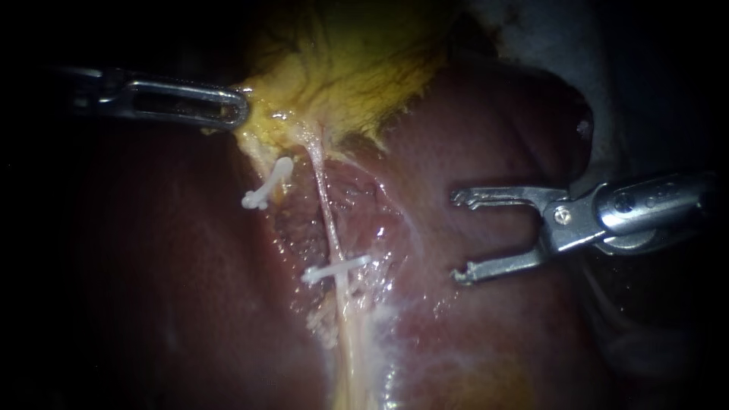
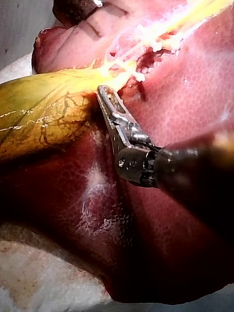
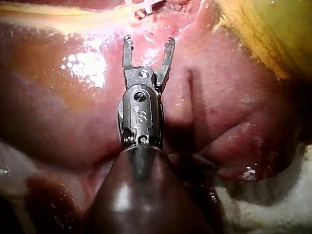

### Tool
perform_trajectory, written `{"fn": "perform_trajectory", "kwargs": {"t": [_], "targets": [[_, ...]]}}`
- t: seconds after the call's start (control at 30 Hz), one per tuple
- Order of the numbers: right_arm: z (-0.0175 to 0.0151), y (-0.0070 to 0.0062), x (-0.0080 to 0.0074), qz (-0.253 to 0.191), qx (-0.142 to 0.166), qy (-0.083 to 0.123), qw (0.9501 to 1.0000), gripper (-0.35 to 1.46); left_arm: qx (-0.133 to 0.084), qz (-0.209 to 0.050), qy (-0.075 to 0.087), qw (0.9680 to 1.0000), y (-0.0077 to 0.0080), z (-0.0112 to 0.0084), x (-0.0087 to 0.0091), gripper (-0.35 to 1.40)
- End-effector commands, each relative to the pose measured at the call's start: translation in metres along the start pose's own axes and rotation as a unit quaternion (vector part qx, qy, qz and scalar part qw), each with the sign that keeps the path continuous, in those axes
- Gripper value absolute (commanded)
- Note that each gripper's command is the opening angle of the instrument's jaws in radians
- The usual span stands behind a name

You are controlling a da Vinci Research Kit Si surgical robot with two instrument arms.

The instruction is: Going back first clip right tube

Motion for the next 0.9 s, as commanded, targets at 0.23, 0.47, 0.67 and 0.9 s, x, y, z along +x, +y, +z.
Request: {"fn": "perform_trajectory", "kwargs": {"t": [0.23, 0.47, 0.67, 0.9], "targets": [[0.0000, -0.0002, 0.0000, 0.000, 0.000, 0.000, 1.0000, 0.60, -0.006, 0.005, 0.001, 1.0000, 0.0006, 0.0028, 0.0015, -0.35], [0.0000, -0.0002, 0.0001, 0.000, 0.000, 0.000, 1.0000, 0.60, -0.005, 0.010, 0.008, 0.9999, 0.0016, 0.0048, 0.0031, -0.35], [0.0000, -0.0002, 0.0001, 0.000, -0.001, 0.000, 1.0000, 0.60, -0.002, 0.011, 0.009, 0.9999, 0.0016, 0.0054, 0.0034, -0.35], [0.0001, -0.0003, 0.0001, 0.001, -0.001, 0.000, 1.0000, 0.60, 0.001, 0.013, 0.010, 0.9999, 0.0016, 0.0054, 0.0032, -0.35]]}}
